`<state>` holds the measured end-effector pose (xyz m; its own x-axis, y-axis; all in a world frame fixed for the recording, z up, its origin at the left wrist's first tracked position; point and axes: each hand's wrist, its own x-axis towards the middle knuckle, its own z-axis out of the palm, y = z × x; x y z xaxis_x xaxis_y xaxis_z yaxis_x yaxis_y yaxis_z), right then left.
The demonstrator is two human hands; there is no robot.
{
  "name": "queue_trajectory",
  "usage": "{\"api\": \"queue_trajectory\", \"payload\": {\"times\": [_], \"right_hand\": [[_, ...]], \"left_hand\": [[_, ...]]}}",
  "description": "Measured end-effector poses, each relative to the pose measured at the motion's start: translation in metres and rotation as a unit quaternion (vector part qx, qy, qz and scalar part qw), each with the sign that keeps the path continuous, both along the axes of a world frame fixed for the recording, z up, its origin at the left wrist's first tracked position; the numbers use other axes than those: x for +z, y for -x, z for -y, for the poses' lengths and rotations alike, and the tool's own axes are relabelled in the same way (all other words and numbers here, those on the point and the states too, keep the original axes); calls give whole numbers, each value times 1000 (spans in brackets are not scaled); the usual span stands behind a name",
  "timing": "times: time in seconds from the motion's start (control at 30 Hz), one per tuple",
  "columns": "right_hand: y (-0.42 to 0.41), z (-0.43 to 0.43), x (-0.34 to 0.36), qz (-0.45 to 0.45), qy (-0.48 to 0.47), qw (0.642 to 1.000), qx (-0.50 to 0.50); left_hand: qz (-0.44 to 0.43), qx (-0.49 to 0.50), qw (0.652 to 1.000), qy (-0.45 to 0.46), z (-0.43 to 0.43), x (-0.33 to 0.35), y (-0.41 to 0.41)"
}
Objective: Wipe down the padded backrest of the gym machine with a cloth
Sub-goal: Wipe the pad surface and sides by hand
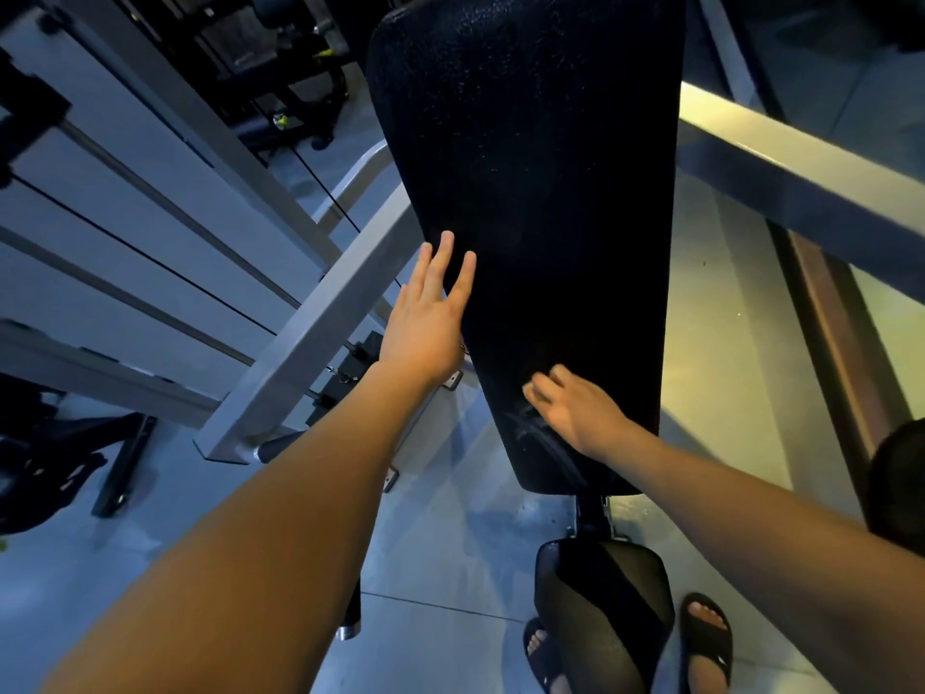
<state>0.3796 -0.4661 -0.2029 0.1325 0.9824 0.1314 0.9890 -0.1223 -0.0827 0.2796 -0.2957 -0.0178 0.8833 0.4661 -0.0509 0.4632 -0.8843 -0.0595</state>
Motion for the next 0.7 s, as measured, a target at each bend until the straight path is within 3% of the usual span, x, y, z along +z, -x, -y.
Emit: {"api": "queue_trajectory", "payload": {"times": [0.07, 0.23, 0.3, 0.4, 0.53, 0.63, 0.7], "right_hand": [[2, 8, 2, 3, 32, 999, -7], [-20, -35, 71, 14, -193, 981, -22], [-22, -51, 78, 20, -215, 976, -24], [-5, -47, 32, 52, -166, 985, 3], [18, -23, 10, 11, -5, 1000, -16], [20, -20, 32, 5, 0, 1000, -30], [21, -10, 46, -70, -27, 991, -108]], "left_hand": [[0, -4, 1000, -4, -1, 0, 1], [5, -10, 1000, -7, -4, -3, 1], [3, -17, 1000, -10, -7, -2, 2], [-11, -28, 999, -22, -11, 2, 4], [-24, -38, 998, -36, -12, 4, 5], [-22, -45, 998, -35, -12, 5, 6], [-20, -51, 998, -25, -11, 7, 5]]}}
